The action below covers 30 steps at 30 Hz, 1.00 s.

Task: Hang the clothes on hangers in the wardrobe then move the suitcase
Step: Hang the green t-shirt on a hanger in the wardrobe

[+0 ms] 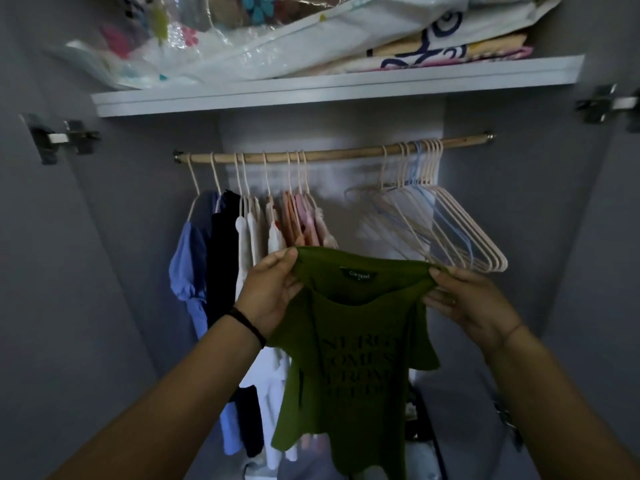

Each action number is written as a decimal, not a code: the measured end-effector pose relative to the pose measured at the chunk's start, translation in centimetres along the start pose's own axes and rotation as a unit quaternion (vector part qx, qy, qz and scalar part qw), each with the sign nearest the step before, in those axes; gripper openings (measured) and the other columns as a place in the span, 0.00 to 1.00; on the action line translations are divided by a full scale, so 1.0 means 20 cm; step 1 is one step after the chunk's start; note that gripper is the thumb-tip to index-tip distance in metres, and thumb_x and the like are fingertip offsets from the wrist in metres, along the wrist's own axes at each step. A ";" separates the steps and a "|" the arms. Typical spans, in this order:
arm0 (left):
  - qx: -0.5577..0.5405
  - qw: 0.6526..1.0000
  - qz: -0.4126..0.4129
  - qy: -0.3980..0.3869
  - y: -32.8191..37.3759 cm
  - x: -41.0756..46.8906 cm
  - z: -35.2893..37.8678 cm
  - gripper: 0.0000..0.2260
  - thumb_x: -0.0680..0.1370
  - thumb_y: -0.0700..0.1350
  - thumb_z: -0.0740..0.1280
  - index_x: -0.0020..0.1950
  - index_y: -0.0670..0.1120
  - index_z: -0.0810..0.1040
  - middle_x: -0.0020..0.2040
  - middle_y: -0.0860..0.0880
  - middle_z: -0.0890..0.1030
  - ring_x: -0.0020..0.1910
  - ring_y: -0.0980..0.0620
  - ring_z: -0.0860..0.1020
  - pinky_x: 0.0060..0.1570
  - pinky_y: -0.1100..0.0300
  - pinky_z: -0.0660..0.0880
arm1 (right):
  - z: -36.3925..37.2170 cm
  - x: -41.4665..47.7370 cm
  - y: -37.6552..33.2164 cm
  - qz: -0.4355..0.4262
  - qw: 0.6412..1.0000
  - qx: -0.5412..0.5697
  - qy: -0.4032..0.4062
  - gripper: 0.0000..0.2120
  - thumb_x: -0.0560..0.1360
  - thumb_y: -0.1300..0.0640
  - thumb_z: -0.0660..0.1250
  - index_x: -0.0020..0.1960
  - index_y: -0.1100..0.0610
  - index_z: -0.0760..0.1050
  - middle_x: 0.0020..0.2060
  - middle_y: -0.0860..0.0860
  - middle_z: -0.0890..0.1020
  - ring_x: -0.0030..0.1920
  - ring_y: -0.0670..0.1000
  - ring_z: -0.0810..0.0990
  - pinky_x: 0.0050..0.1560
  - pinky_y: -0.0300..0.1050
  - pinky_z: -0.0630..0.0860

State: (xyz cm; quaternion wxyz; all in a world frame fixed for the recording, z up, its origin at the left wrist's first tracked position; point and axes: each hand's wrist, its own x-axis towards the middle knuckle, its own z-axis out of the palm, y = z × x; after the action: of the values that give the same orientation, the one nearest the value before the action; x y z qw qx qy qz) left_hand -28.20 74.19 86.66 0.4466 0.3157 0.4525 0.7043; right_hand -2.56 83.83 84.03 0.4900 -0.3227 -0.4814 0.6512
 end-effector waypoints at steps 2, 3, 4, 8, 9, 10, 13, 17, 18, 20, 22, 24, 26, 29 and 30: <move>-0.025 0.999 -0.028 -0.024 0.00 0.03 0.03 0.11 0.82 0.42 0.58 0.58 0.39 0.76 0.71 0.42 0.69 0.60 0.46 0.76 0.44 0.60 0.81 | 0.00 0.04 0.00 0.047 0.997 0.064 0.010 0.06 0.78 0.65 0.60 0.45 0.59 0.75 0.31 0.51 0.84 0.31 0.47 0.84 0.33 0.40 0.81; -0.031 0.998 -0.044 -0.034 0.01 0.04 0.05 0.14 0.82 0.42 0.57 0.63 0.39 0.74 0.71 0.42 0.69 0.60 0.46 0.76 0.44 0.60 0.81 | 0.00 0.06 0.00 0.061 0.995 0.079 0.016 0.07 0.78 0.65 0.60 0.45 0.59 0.74 0.28 0.50 0.83 0.28 0.46 0.83 0.30 0.39 0.80; -0.032 0.997 -0.062 -0.043 0.01 0.05 0.05 0.16 0.82 0.42 0.57 0.68 0.39 0.70 0.70 0.41 0.71 0.59 0.46 0.77 0.44 0.59 0.81 | 0.00 0.09 0.00 0.068 0.994 0.086 0.020 0.07 0.79 0.64 0.59 0.45 0.59 0.74 0.27 0.50 0.83 0.26 0.45 0.81 0.29 0.38 0.79; -0.024 0.991 -0.112 -0.073 0.05 0.08 0.10 0.21 0.80 0.44 0.61 0.73 0.44 0.66 0.64 0.42 0.77 0.59 0.46 0.78 0.49 0.55 0.80 | 0.01 0.19 -0.02 0.018 0.999 -0.044 -0.020 0.06 0.77 0.60 0.64 0.45 0.61 0.78 0.36 0.55 0.84 0.38 0.53 0.83 0.37 0.43 0.79; -0.020 0.991 -0.111 -0.071 0.06 0.09 0.12 0.20 0.79 0.44 0.62 0.71 0.43 0.69 0.64 0.42 0.77 0.59 0.46 0.78 0.49 0.55 0.79 | 0.01 0.20 -0.03 -0.002 0.992 -0.123 -0.040 0.06 0.76 0.59 0.66 0.46 0.62 0.79 0.39 0.56 0.83 0.41 0.54 0.82 0.41 0.44 0.78; -0.013 0.992 -0.107 -0.070 0.07 0.10 0.15 0.18 0.79 0.44 0.63 0.68 0.42 0.71 0.62 0.42 0.78 0.57 0.46 0.79 0.48 0.55 0.80 | 0.02 0.22 -0.04 -0.020 0.980 -0.190 -0.053 0.08 0.76 0.58 0.67 0.48 0.62 0.79 0.41 0.56 0.82 0.43 0.54 0.81 0.44 0.44 0.77; 0.013 0.994 -0.085 -0.066 0.09 0.13 0.22 0.09 0.78 0.43 0.65 0.55 0.41 0.79 0.50 0.42 0.82 0.43 0.50 0.83 0.41 0.59 0.81 | 0.05 0.33 -0.10 -0.092 0.961 -0.259 -0.026 0.12 0.78 0.56 0.64 0.50 0.66 0.77 0.40 0.56 0.79 0.41 0.52 0.77 0.44 0.43 0.75; 0.036 0.995 -0.071 -0.055 0.09 0.19 0.29 0.07 0.76 0.43 0.68 0.48 0.40 0.80 0.44 0.43 0.83 0.39 0.50 0.82 0.45 0.59 0.80 | 0.10 0.60 -0.18 -0.157 0.939 -0.303 0.032 0.15 0.80 0.55 0.59 0.50 0.66 0.77 0.45 0.65 0.79 0.45 0.59 0.77 0.53 0.56 0.75; 0.042 0.995 -0.066 -0.054 0.09 0.20 0.30 0.08 0.75 0.44 0.68 0.48 0.40 0.80 0.44 0.43 0.83 0.39 0.50 0.82 0.45 0.59 0.79 | 0.11 0.67 -0.18 -0.155 0.935 -0.318 0.038 0.15 0.80 0.56 0.58 0.51 0.66 0.78 0.48 0.66 0.79 0.48 0.62 0.78 0.55 0.57 0.74; 0.045 0.996 -0.062 -0.050 0.08 0.21 0.31 0.08 0.76 0.44 0.68 0.48 0.39 0.81 0.43 0.43 0.83 0.39 0.50 0.82 0.44 0.60 0.80 | 0.15 0.80 -0.18 -0.143 0.918 -0.370 0.032 0.14 0.80 0.58 0.56 0.45 0.63 0.77 0.44 0.64 0.79 0.46 0.62 0.77 0.47 0.52 0.74; 0.054 0.995 -0.062 -0.049 0.09 0.22 0.31 0.11 0.75 0.45 0.68 0.51 0.38 0.80 0.46 0.41 0.83 0.41 0.48 0.82 0.46 0.59 0.79 | 0.18 0.90 -0.16 -0.123 0.908 -0.401 0.018 0.11 0.80 0.58 0.55 0.43 0.59 0.73 0.38 0.56 0.75 0.40 0.56 0.74 0.35 0.43 0.67; 0.062 0.995 -0.065 -0.045 0.09 0.23 0.30 0.14 0.75 0.46 0.68 0.53 0.36 0.80 0.49 0.39 0.82 0.43 0.46 0.81 0.47 0.58 0.79 | 0.21 0.99 -0.13 -0.105 0.926 -0.364 0.001 0.07 0.79 0.57 0.58 0.46 0.57 0.72 0.36 0.53 0.75 0.36 0.51 0.73 0.33 0.40 0.66; 0.063 0.995 -0.066 -0.036 0.09 0.23 0.29 0.14 0.75 0.46 0.68 0.52 0.36 0.80 0.50 0.38 0.82 0.43 0.45 0.81 0.46 0.58 0.80 | 0.23 1.06 -0.10 -0.088 0.949 -0.302 -0.001 0.10 0.79 0.57 0.60 0.39 0.56 0.73 0.33 0.54 0.74 0.32 0.50 0.71 0.33 0.40 0.68; 0.074 0.995 -0.068 -0.025 0.08 0.24 0.26 0.16 0.74 0.46 0.69 0.55 0.36 0.79 0.55 0.36 0.80 0.52 0.41 0.80 0.57 0.52 0.76 | 0.27 1.13 -0.09 -0.087 0.963 -0.255 0.002 0.15 0.78 0.62 0.59 0.34 0.49 0.69 0.29 0.49 0.70 0.29 0.48 0.67 0.27 0.37 0.64; 0.072 0.995 -0.069 -0.021 0.08 0.24 0.25 0.16 0.74 0.46 0.69 0.56 0.36 0.79 0.56 0.36 0.80 0.53 0.41 0.79 0.59 0.51 0.75 | 0.28 1.13 -0.09 -0.091 0.966 -0.243 0.003 0.15 0.78 0.62 0.59 0.34 0.48 0.69 0.29 0.48 0.70 0.29 0.46 0.67 0.27 0.36 0.64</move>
State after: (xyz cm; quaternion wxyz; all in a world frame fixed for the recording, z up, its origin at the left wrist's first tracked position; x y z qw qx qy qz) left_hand -26.39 80.02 90.27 0.4799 0.3298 0.5132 0.6305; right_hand -14.02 103.69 88.77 0.4557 -0.3889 -0.6507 0.4665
